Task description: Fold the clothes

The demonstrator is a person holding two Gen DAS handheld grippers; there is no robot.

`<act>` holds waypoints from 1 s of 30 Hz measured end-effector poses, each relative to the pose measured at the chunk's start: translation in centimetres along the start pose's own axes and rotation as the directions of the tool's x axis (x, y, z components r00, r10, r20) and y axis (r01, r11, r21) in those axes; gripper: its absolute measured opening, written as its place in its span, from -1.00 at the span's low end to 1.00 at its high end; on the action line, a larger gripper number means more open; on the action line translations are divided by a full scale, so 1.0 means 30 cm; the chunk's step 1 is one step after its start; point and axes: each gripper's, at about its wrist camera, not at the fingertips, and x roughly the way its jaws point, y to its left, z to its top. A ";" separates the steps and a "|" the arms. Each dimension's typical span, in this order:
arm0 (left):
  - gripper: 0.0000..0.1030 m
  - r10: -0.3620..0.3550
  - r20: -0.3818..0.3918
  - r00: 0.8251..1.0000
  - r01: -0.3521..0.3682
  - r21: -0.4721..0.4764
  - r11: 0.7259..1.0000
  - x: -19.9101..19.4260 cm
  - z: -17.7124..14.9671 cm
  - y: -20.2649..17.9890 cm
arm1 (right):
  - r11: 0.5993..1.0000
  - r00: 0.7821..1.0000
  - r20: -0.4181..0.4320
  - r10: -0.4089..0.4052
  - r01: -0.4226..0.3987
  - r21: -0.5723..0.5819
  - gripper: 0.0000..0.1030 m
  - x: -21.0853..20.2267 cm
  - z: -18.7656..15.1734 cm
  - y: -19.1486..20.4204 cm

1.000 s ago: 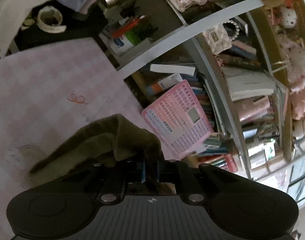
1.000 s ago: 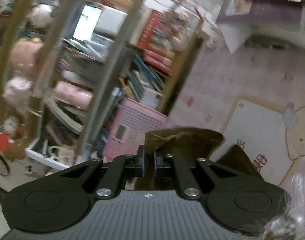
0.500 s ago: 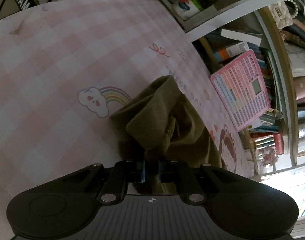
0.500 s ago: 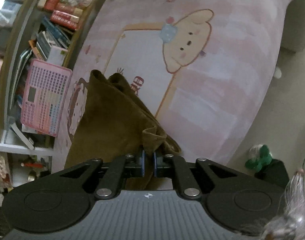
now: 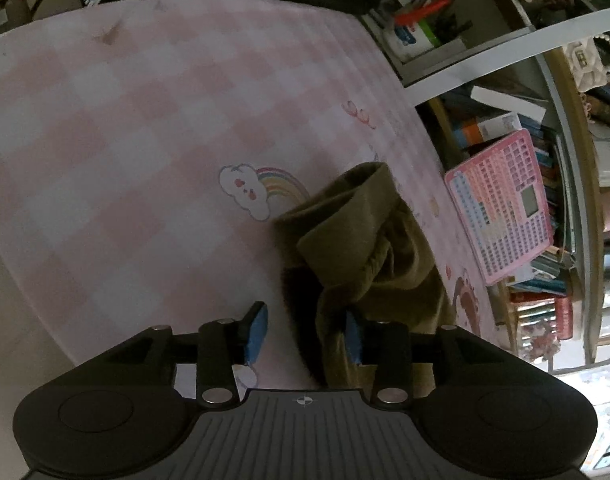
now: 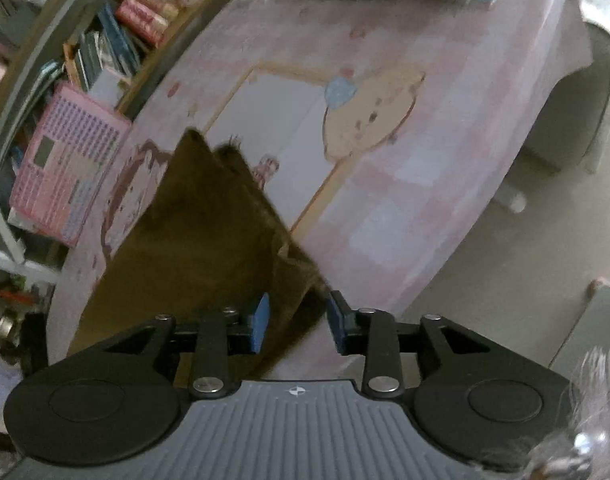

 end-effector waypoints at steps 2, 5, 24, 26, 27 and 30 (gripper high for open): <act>-0.07 0.004 0.018 1.000 -0.004 -0.003 1.000 0.003 -0.001 0.000 | 1.000 1.000 -0.002 0.007 -0.008 -0.007 -0.32 -0.004 0.010 0.000; -0.02 0.000 0.041 0.999 0.001 -0.014 1.000 0.014 -0.002 -0.006 | 1.000 0.999 -0.034 0.002 -0.003 -0.027 -0.32 0.029 0.018 0.011; -0.82 -0.016 0.180 0.984 0.020 -0.017 1.000 0.107 -0.013 -0.218 | 0.949 0.998 -0.063 0.029 -0.048 -0.311 -0.69 0.323 0.252 0.202; -0.83 -0.038 0.198 0.979 0.036 0.013 0.999 0.105 -0.013 -0.264 | 0.945 0.997 -0.042 0.071 -0.081 -0.318 -0.72 0.367 0.324 0.249; -0.83 -0.049 0.207 0.977 0.044 0.028 0.999 0.103 -0.013 -0.286 | 0.940 0.994 -0.030 0.105 -0.109 -0.323 -0.72 0.371 0.354 0.274; -0.83 -0.063 0.232 0.971 0.051 0.059 0.997 0.097 -0.015 -0.327 | 0.915 0.972 -0.015 0.235 -0.227 -0.333 -0.73 0.318 0.419 0.325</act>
